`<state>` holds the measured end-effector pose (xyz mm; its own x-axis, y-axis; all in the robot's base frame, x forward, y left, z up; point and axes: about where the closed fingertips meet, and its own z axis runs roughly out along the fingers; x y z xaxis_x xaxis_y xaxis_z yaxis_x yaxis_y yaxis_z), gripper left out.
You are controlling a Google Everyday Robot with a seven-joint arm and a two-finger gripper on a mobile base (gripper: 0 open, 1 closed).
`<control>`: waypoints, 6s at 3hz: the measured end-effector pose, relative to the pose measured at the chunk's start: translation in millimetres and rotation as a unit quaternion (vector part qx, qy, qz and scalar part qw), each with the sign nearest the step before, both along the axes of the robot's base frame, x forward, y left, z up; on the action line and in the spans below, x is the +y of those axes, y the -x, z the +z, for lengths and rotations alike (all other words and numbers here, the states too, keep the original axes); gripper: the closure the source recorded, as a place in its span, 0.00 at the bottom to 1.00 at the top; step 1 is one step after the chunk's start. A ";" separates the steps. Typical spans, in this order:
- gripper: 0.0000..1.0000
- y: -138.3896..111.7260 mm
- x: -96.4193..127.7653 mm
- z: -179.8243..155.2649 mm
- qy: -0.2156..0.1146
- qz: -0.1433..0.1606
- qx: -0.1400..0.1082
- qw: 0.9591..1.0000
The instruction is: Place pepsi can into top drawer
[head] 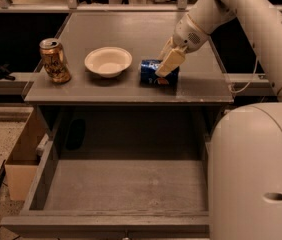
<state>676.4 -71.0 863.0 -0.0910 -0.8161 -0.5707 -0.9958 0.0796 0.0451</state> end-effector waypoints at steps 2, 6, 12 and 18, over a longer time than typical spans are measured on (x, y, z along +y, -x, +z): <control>1.00 13.9 -5.5 3.8 0.003 0.001 -0.014 1.000; 1.00 190.7 -48.8 -3.4 -0.018 -0.002 -0.045 0.999; 1.00 211.8 19.6 -95.8 -0.103 -0.042 -0.037 0.993; 0.97 196.2 71.0 -219.0 -0.075 -0.089 0.025 0.993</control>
Offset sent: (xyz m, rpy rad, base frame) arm -0.0463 -0.0162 0.0084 -0.0235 -0.0486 0.0131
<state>480.2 0.0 644.0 -0.2574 -0.6912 -0.6752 -0.9628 0.2430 0.1183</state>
